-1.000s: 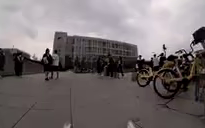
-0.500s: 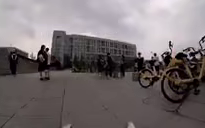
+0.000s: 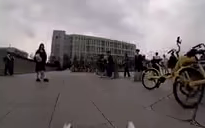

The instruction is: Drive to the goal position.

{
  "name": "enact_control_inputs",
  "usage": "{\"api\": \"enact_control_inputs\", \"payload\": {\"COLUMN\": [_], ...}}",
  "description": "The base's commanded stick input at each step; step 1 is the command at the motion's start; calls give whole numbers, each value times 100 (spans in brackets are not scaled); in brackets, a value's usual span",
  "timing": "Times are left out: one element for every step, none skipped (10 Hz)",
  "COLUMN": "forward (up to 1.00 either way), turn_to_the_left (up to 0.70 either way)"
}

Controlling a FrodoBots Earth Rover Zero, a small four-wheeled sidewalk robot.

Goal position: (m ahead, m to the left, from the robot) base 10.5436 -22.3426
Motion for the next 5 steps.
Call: {"api": "enact_control_inputs", "payload": {"forward": [70,70,70,70,70], "turn_to_the_left": [0,0,0,0,0]}}
